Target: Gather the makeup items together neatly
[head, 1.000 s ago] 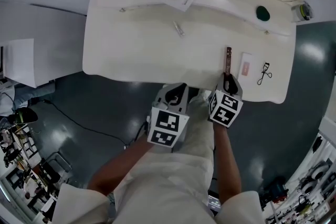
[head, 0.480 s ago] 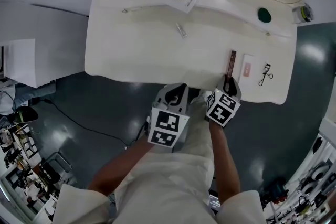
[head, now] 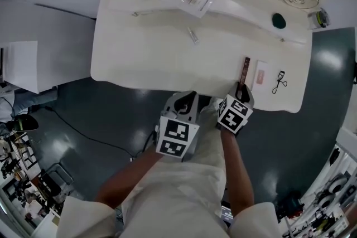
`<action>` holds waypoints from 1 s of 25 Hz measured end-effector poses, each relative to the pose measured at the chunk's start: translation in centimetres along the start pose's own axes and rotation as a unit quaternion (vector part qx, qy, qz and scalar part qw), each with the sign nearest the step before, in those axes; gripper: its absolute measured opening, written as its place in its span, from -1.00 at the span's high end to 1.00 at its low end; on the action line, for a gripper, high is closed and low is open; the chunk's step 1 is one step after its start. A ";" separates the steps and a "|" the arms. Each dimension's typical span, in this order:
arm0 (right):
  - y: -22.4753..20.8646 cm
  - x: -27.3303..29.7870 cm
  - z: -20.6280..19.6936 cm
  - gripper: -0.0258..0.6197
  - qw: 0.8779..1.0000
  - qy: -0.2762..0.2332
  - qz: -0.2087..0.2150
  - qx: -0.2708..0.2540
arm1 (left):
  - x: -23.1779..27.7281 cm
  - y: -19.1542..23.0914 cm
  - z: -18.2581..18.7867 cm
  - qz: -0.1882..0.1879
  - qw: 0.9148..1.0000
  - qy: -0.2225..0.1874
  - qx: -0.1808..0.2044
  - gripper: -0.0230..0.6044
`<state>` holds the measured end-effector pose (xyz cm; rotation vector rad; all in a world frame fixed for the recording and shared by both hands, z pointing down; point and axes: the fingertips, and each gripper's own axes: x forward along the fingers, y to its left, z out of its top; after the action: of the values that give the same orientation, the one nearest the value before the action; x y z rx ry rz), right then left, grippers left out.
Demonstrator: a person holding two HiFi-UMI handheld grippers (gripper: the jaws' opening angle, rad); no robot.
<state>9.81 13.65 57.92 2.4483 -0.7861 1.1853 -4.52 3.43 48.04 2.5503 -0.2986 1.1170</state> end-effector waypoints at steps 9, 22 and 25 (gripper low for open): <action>0.1 0.2 0.0 0.64 1.000 0.000 0.007 -0.013 | -0.9 0.2 0.4 0.003 1.000 -0.009 0.000 0.91; -0.6 -1.4 1.7 0.45 0.999 -0.022 0.012 -0.028 | -3.7 0.0 0.4 0.006 1.000 -0.016 0.005 0.91; 0.0 -2.7 2.9 0.45 0.998 -0.038 0.026 -0.036 | -4.6 0.2 0.6 0.008 1.000 -0.023 0.003 0.91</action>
<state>10.22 13.15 54.02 2.4394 -0.9047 1.0675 -7.24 3.23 44.34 2.5856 -0.3267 1.0685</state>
